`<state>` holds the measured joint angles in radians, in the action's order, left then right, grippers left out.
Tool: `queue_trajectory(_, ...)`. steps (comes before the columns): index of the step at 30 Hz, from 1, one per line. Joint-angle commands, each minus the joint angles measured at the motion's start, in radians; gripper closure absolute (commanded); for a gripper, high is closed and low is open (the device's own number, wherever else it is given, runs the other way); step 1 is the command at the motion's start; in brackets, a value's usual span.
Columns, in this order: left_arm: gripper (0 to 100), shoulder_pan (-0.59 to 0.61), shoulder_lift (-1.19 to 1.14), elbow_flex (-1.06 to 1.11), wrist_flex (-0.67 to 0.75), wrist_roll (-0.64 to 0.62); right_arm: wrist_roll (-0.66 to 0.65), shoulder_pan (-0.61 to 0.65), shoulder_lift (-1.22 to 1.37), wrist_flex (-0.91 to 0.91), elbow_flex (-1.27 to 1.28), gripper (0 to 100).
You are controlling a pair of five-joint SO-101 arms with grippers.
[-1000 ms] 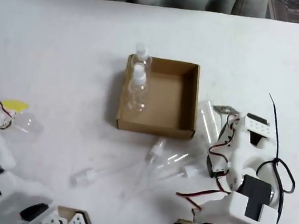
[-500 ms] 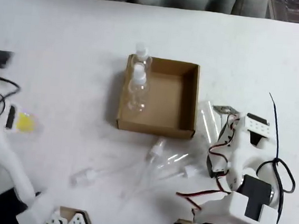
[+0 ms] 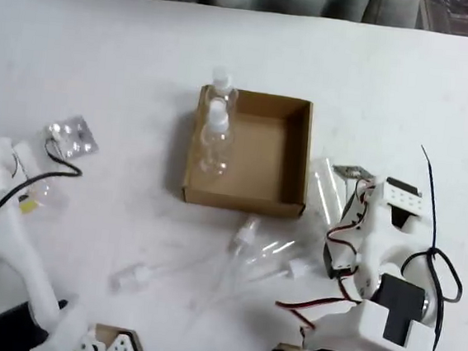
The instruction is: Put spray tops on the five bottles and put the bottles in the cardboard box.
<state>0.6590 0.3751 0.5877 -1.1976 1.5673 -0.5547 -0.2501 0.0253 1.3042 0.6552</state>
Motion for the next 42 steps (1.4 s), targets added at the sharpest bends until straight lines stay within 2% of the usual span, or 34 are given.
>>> queue_trajectory(1,80,-0.010,0.036,0.000,-0.025,0.213,-0.003,0.010,-0.035,-0.007,-0.002,98.3)
queue_trajectory(6,79,-0.008,0.033,-0.006,0.040,0.328,-0.003,0.012,-0.035,-0.007,-0.002,98.3)
queue_trajectory(9,72,-0.012,-0.008,-0.026,0.068,0.348,-0.003,0.012,-0.035,-0.007,-0.002,98.3)
queue_trajectory(11,69,-0.010,-0.074,-0.081,0.074,0.376,-0.003,0.012,-0.035,-0.007,-0.002,98.3)
queue_trajectory(15,70,-0.010,-0.285,-0.242,0.066,0.376,-0.003,0.012,-0.035,-0.007,-0.002,98.3)
queue_trajectory(18,68,-0.012,-0.423,-0.390,-0.017,0.334,-0.003,0.012,-0.035,-0.007,-0.002,98.3)
queue_trajectory(22,59,-0.019,-0.536,-0.563,-0.170,0.361,-0.003,0.012,-0.035,-0.007,-0.002,98.3)
queue_trajectory(29,63,-0.081,-0.634,-0.624,-0.204,0.359,-0.003,0.012,-0.035,-0.007,-0.002,98.3)
queue_trajectory(37,64,-0.064,-0.765,-0.615,-0.071,0.287,-0.006,0.012,-0.035,-0.007,-0.002,98.3)
queue_trajectory(42,65,-0.061,-0.805,-0.614,-0.071,0.279,-0.006,0.013,-0.035,-0.007,-0.002,98.3)
